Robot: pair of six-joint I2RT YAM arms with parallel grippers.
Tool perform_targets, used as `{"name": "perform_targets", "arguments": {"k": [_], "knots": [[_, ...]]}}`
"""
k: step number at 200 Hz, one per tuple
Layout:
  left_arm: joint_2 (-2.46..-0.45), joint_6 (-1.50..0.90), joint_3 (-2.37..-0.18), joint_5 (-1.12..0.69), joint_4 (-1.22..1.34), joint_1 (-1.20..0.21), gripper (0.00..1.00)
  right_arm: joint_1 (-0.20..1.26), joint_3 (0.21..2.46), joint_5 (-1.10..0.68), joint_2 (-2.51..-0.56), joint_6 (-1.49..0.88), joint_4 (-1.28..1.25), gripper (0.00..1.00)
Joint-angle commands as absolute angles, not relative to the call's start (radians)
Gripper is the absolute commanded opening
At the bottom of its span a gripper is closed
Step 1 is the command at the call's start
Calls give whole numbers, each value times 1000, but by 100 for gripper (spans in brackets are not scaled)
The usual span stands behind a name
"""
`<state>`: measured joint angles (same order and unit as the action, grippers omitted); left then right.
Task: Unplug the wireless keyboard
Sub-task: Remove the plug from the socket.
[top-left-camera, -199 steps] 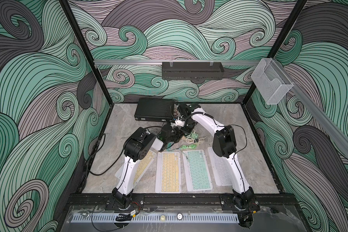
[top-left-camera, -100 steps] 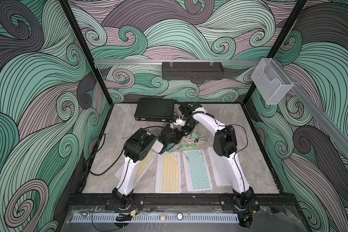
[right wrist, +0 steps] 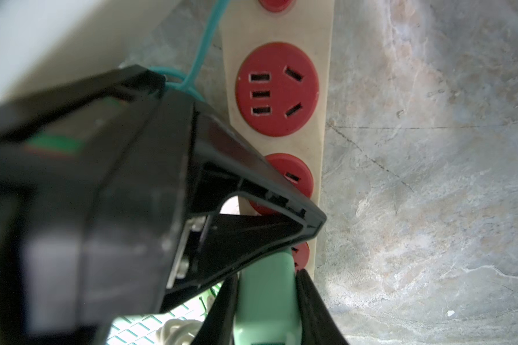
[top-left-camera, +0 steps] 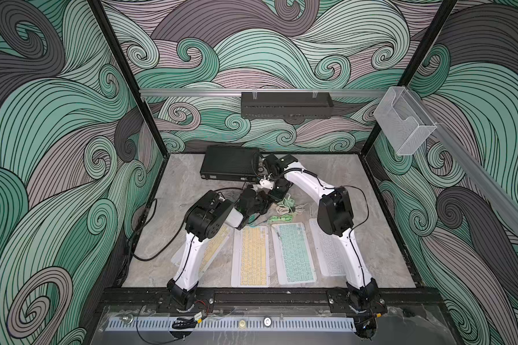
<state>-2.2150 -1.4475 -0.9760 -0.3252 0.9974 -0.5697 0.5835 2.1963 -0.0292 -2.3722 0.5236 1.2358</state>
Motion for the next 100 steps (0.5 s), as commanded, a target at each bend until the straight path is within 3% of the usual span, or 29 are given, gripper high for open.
{"name": "perform_targets", "arguments": {"k": [1,23,44,100], "knots": [[-2311,-1476,-927,-319,773,-566,0,563,2197,-172,-2313,547,1149,0],[-2311,-1472,-928,-321,774,-566,0,542,2206,-265,-2314,517,1150,0],[-2310,-1469,-929,-321,773,-566,0,543,2216,-243,-2319,507,1150,0],[-2316,-1471,-933,-322,773,-565,0,596,2212,70,-2304,540,1137,0]]}}
